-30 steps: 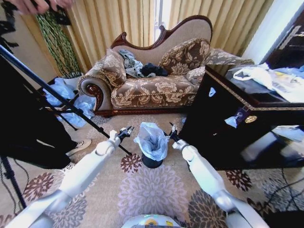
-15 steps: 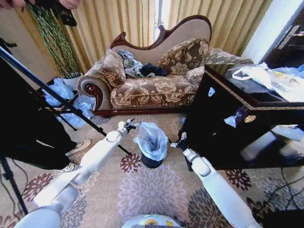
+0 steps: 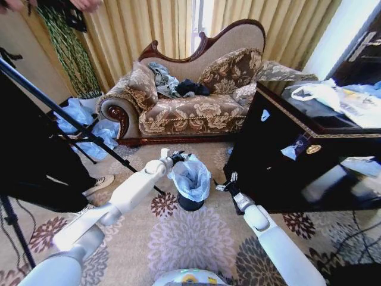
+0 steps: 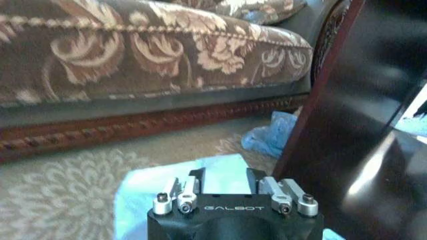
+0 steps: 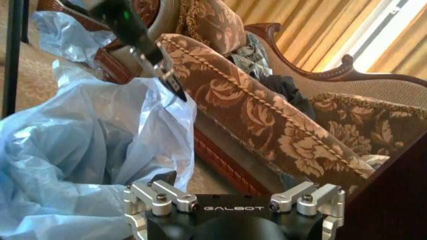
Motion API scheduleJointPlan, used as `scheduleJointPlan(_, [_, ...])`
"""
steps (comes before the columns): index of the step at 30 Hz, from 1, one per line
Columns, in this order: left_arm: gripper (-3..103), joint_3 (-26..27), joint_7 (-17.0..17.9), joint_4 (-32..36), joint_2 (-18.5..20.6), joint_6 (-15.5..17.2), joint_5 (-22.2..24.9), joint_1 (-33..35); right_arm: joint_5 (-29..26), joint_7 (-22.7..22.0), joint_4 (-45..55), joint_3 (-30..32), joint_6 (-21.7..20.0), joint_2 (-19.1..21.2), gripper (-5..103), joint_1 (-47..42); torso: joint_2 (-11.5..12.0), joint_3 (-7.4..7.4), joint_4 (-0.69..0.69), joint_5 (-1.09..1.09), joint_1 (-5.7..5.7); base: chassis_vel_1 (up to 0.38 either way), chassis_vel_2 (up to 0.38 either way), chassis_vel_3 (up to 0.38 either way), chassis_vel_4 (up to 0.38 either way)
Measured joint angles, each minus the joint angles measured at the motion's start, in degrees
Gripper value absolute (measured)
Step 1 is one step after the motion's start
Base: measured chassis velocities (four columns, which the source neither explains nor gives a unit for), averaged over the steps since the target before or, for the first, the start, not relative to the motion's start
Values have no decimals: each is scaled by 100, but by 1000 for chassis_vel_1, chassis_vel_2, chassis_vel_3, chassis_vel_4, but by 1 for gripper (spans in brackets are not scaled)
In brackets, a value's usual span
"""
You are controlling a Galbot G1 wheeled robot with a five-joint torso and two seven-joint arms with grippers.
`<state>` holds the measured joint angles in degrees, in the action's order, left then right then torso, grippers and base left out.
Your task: Place a garbage bag over the trash bin.
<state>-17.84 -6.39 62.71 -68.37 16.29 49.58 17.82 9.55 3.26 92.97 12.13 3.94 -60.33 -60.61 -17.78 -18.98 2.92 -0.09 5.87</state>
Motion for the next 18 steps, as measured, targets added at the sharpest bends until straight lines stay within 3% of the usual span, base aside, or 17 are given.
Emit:
scheduleJointPlan(5, [30,125,-194,-843,-397,-120,-83,-105,-144,95,318,18,133,25,100,-263,0,0,-1,-2,0,0,0,0,0])
scheduleJointPlan(11, [30,811,-457,-1942,-936,-339,-212,-336,-160,176,532,-10,327,19,100,-624,0,0,0,1,0,0,0,0,0])
scheduleJointPlan(18, [30,1291,-600,-2656,-1282,-256,-54,-491,-133,233,616,-20,558,-36,100,-909,0,0,-1,0,0,0,0,0,0])
